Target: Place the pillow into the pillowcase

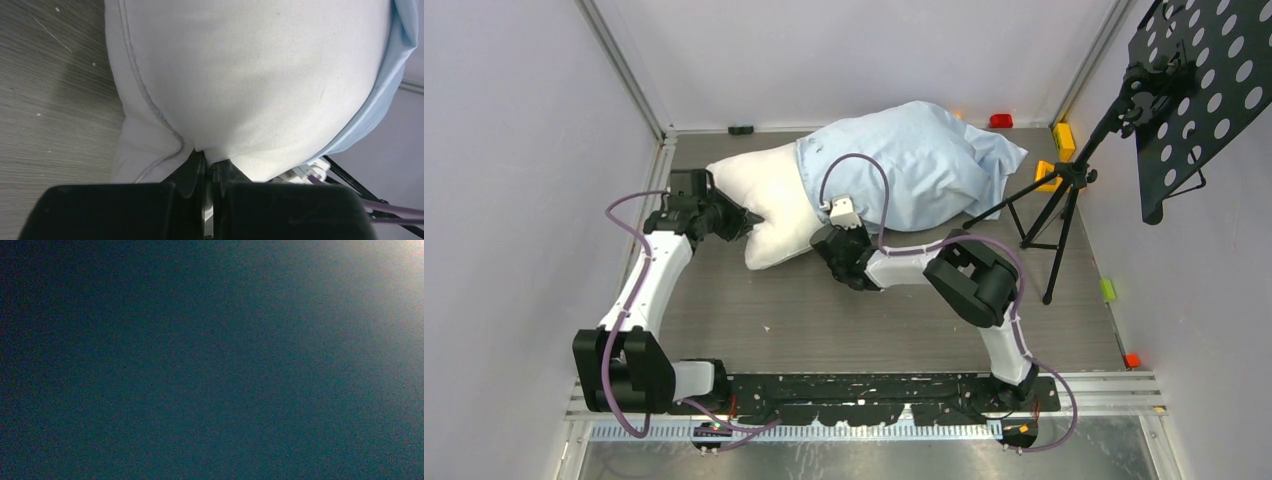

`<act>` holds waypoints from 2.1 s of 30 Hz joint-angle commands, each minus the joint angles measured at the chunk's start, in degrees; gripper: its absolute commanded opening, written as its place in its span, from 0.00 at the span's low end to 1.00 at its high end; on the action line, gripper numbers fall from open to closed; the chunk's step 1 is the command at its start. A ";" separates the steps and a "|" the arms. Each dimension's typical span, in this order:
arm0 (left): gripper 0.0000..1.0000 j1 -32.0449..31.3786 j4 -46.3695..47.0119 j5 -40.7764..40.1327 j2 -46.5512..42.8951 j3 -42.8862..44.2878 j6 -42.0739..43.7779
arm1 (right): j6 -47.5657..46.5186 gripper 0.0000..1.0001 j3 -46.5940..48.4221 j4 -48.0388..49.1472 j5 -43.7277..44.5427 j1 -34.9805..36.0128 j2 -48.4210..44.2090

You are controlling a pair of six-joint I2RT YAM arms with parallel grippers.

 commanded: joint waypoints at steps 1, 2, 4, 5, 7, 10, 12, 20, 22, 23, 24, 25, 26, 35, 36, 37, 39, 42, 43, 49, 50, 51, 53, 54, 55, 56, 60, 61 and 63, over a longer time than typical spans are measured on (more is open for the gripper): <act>0.00 0.09 -0.67 -2.95 -0.23 3.51 6.49 | -3.81 0.00 6.27 -4.00 4.23 -0.30 -11.22; 0.00 0.01 -1.30 -3.34 -0.08 3.91 8.19 | -3.25 0.00 9.90 -9.28 3.38 0.13 -13.29; 0.00 -0.97 -2.37 -3.74 -0.27 4.70 11.45 | -2.78 0.00 18.47 -20.38 -1.68 1.44 -16.30; 0.00 -1.90 -2.80 -3.86 -0.56 5.02 12.94 | -2.60 0.00 23.06 -25.03 -3.84 2.40 -17.05; 0.04 -5.39 -4.77 -4.99 -1.18 6.66 15.66 | -3.44 0.00 36.17 -34.59 -6.52 4.38 -16.81; 0.17 -14.24 -8.43 -9.29 -2.54 10.70 17.53 | -4.45 0.00 51.13 -45.15 -9.76 5.77 -13.99; 0.34 -20.17 -10.32 -12.06 -3.72 12.92 17.83 | -4.60 0.00 58.93 -49.59 -12.76 5.27 -11.19; 0.88 -23.60 -18.82 -18.99 -10.57 17.52 20.16 | 0.98 0.00 72.89 -59.05 -25.24 -1.30 3.43; 0.94 -23.51 -19.92 -19.43 -11.97 17.09 20.79 | 2.19 0.00 72.34 -59.06 -26.04 -1.98 5.62; 0.96 -23.51 -20.29 -19.33 -12.48 16.53 21.02 | 2.88 0.00 72.25 -59.23 -26.75 -2.24 6.66; 0.98 -23.51 -20.40 -19.04 -12.82 15.86 21.38 | 3.50 0.00 72.33 -59.28 -27.32 -2.50 7.46; 1.00 -23.51 -20.39 -18.62 -13.07 14.92 21.56 | 4.17 0.00 72.40 -59.30 -28.08 -2.79 8.10; 1.00 -23.51 -20.30 -18.06 -13.13 13.78 21.62 | 4.84 0.00 72.58 -59.41 -28.86 -3.00 8.66; 0.99 -23.44 -16.27 -19.68 -11.27 5.23 22.49 | 5.12 0.15 75.81 -62.10 -32.34 -3.29 7.97; 0.97 -23.12 -15.13 -20.07 -10.17 4.10 22.91 | 4.93 0.26 75.88 -62.59 -32.47 -3.24 7.00; 0.93 -22.60 -14.22 -20.43 -9.14 3.06 22.76 | 4.60 0.37 75.39 -62.80 -32.52 -3.20 5.71; 0.73 -20.27 -12.07 -20.50 -7.00 0.70 21.43 | 3.14 0.52 72.39 -62.18 -31.96 -3.20 2.20; 0.35 -14.03 -7.44 -17.35 -4.72 -2.76 19.32 | -0.83 0.61 65.09 -60.28 -28.26 -3.27 -2.98; 0.23 -12.28 -6.48 -16.55 -4.22 -3.52 18.75 | -2.10 0.62 62.67 -59.73 -27.35 -3.47 -4.26; 0.00 -6.63 -4.35 -13.34 -1.68 -3.64 19.12 | -8.90 0.63 51.93 -56.18 -25.53 -5.38 -6.86; 0.00 -6.15 -4.26 -13.13 -1.43 -3.37 19.32 | -9.51 0.63 51.19 -55.49 -25.12 -5.47 -6.32; 0.00 -5.73 -4.11 -12.91 -1.17 -3.19 19.50 | -10.06 0.63 50.97 -55.16 -24.97 -5.53 -5.58; 0.00 -5.03 -4.16 -12.73 -0.72 -2.78 19.91 | -10.86 0.63 51.01 -54.46 -24.37 -5.51 -3.89; 0.00 -4.64 -4.18 -12.57 -0.48 -2.51 20.11 | -11.24 0.63 50.96 -53.82 -23.12 -5.46 -3.14; 0.00 -4.24 -4.25 -12.39 -0.34 -2.40 20.28 | -11.85 0.63 50.84 -52.82 -21.25 -5.41 -2.43; 0.00 -3.88 -4.34 -12.27 -0.17 -2.21 20.39 | -12.58 0.63 51.15 -52.07 -18.91 -5.40 -1.36; 0.00 -2.64 -4.10 -11.96 0.85 -1.48 20.92 | -13.21 0.63 54.49 -50.79 -11.79 -5.57 3.34; 0.00 -2.25 -4.12 -11.82 1.31 -1.27 20.96 | -14.20 0.63 55.23 -50.44 -10.75 -5.57 4.32; 0.00 -1.71 -3.87 -11.55 2.07 -0.81 20.97 | -15.06 0.60 55.93 -48.42 -6.97 -5.57 5.79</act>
